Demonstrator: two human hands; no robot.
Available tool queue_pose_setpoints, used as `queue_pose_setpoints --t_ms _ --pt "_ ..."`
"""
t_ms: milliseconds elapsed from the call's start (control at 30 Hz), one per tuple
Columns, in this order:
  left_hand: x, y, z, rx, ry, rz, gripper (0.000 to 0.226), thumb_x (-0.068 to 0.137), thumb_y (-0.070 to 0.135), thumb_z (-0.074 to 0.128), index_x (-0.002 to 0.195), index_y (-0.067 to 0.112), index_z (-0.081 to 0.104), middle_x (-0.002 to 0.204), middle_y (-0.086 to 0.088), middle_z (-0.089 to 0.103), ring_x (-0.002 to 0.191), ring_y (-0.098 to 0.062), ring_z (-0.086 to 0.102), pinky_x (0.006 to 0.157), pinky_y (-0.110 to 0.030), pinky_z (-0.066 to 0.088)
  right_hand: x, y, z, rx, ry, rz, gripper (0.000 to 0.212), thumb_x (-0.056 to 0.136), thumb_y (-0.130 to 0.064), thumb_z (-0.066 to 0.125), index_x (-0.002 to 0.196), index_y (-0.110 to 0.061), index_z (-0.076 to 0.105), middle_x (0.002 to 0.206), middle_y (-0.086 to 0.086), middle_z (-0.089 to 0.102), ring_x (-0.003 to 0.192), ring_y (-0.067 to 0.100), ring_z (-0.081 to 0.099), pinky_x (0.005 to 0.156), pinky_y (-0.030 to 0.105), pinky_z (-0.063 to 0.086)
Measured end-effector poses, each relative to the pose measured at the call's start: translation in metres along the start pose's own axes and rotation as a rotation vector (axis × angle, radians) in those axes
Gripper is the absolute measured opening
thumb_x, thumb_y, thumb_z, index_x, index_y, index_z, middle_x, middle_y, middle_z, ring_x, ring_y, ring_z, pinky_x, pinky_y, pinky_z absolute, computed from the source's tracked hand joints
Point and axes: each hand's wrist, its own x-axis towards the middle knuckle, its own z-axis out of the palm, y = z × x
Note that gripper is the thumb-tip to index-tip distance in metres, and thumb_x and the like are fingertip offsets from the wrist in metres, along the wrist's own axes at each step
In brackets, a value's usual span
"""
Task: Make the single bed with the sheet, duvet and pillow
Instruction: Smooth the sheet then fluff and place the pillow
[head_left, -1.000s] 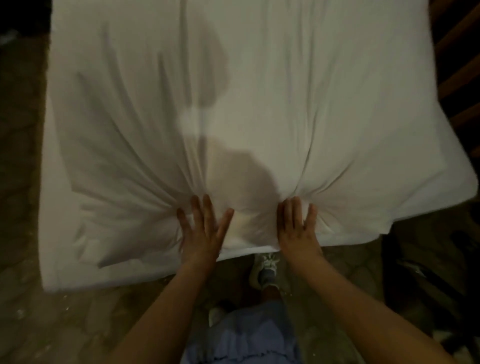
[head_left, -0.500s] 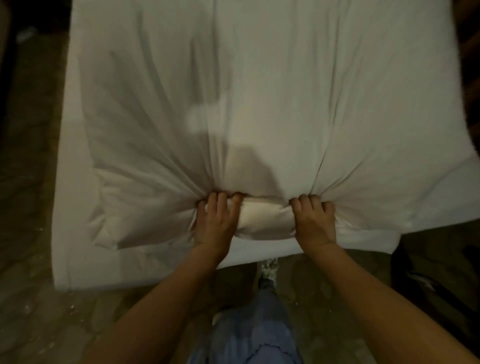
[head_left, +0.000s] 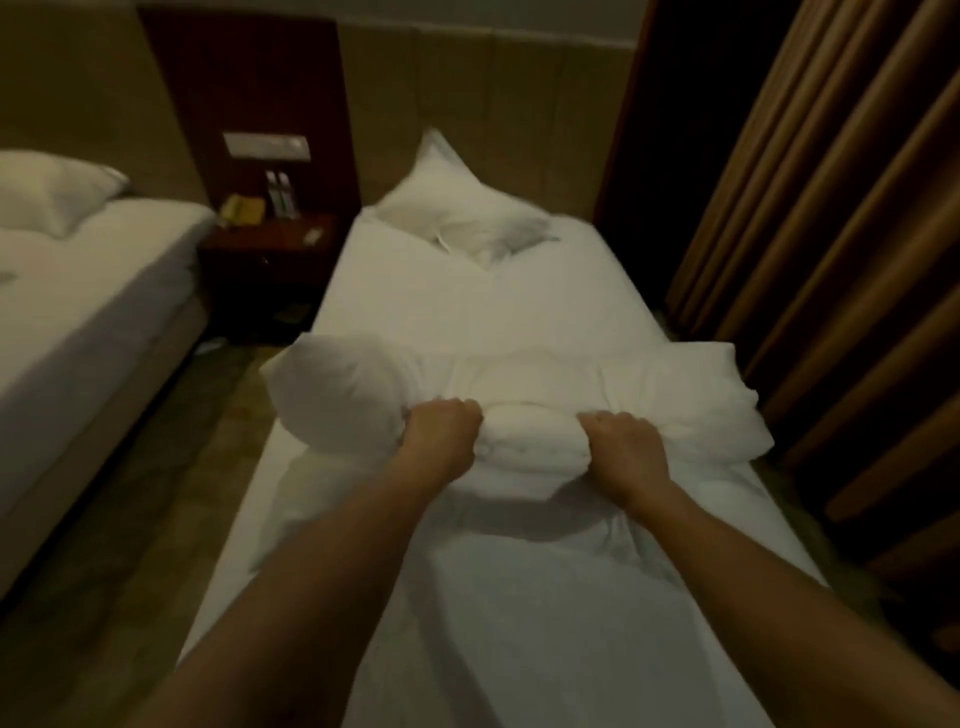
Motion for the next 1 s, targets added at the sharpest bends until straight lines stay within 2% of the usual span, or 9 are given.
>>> queue_pose_setpoints --t_ms 33,100,200,333,500,767,833,933,1000 --pt "0.007 -0.009 -0.027 0.015 0.03 -0.02 0.029 0.09 0.017 0.052 0.118 0.013 0.052 0.119 -0.008 0.06 0.109 -0.028 0.059 0.085 -0.034 0.046 0.017 -0.001 -0.023 -0.009 0.006 -0.029 0.043 0.08 -0.025 0.066 0.121 -0.017 0.059 0.111 0.009 0.064 0.097 0.03 0.061 0.077 0.033 0.044" --pt "0.003 -0.03 -0.062 0.031 0.039 -0.077 0.031 0.089 0.017 0.054 0.12 0.013 0.053 0.121 -0.009 0.06 0.112 -0.029 0.058 0.088 -0.034 0.046 0.042 -0.015 -0.059 -0.046 -0.016 -0.085 0.044 0.085 -0.025 0.057 0.128 -0.02 0.051 0.12 0.007 0.059 0.106 0.028 0.056 0.084 0.032 0.041" --pt "-0.029 -0.077 -0.075 0.016 -0.019 -0.198 0.036 0.086 0.021 0.057 0.12 0.012 0.057 0.123 -0.011 0.059 0.115 -0.03 0.056 0.091 -0.035 0.046 0.064 -0.068 -0.085 -0.061 -0.012 -0.216 0.033 0.087 -0.027 0.052 0.119 -0.02 0.054 0.119 0.004 0.059 0.108 0.026 0.058 0.087 0.031 0.043" --pt "-0.106 -0.15 -0.059 -0.052 -0.134 -0.375 0.038 0.081 0.024 0.062 0.118 0.015 0.061 0.122 -0.009 0.061 0.114 -0.027 0.059 0.092 -0.034 0.047 0.064 -0.173 -0.084 -0.046 -0.117 -0.416 0.034 0.087 -0.028 0.052 0.12 -0.02 0.054 0.125 0.005 0.058 0.114 0.026 0.056 0.09 0.032 0.044" --pt "-0.198 -0.249 -0.052 -0.133 -0.194 -0.538 0.032 0.083 0.026 0.061 0.114 0.02 0.065 0.117 -0.006 0.065 0.107 -0.023 0.062 0.089 -0.035 0.049 0.054 -0.312 -0.087 0.029 -0.13 -0.552 0.031 0.088 -0.033 0.053 0.115 -0.022 0.06 0.119 0.004 0.062 0.108 0.024 0.059 0.09 0.032 0.045" --pt "-0.278 -0.428 -0.061 0.012 -0.156 -0.546 0.034 0.087 0.021 0.057 0.119 0.015 0.062 0.123 -0.009 0.062 0.114 -0.026 0.059 0.092 -0.035 0.048 0.058 -0.514 -0.097 0.174 -0.172 -0.469 0.025 0.089 -0.034 0.055 0.112 -0.027 0.062 0.11 0.001 0.066 0.095 0.02 0.063 0.078 0.028 0.047" --pt "-0.285 -0.461 -0.062 0.055 -0.169 -0.519 0.033 0.088 0.02 0.055 0.12 0.015 0.062 0.123 -0.009 0.062 0.114 -0.026 0.059 0.092 -0.035 0.047 0.059 -0.548 -0.089 0.25 -0.202 -0.408 0.022 0.094 -0.037 0.051 0.11 -0.027 0.063 0.109 0.0 0.066 0.091 0.017 0.061 0.081 0.027 0.047" --pt "-0.28 -0.508 -0.061 0.111 -0.203 -0.497 0.034 0.089 0.02 0.054 0.122 0.014 0.061 0.125 -0.01 0.061 0.115 -0.027 0.058 0.093 -0.035 0.046 0.073 -0.591 -0.081 0.296 -0.222 -0.364 0.027 0.097 -0.037 0.046 0.113 -0.023 0.062 0.116 0.002 0.063 0.103 0.019 0.06 0.092 0.031 0.047" --pt "-0.27 -0.539 -0.06 0.128 -0.215 -0.482 0.034 0.088 0.02 0.055 0.121 0.012 0.061 0.125 -0.01 0.06 0.115 -0.027 0.058 0.092 -0.035 0.047 0.094 -0.614 -0.077 0.28 -0.23 -0.37 0.031 0.095 -0.038 0.046 0.116 -0.021 0.061 0.12 0.005 0.062 0.108 0.023 0.059 0.093 0.033 0.047"
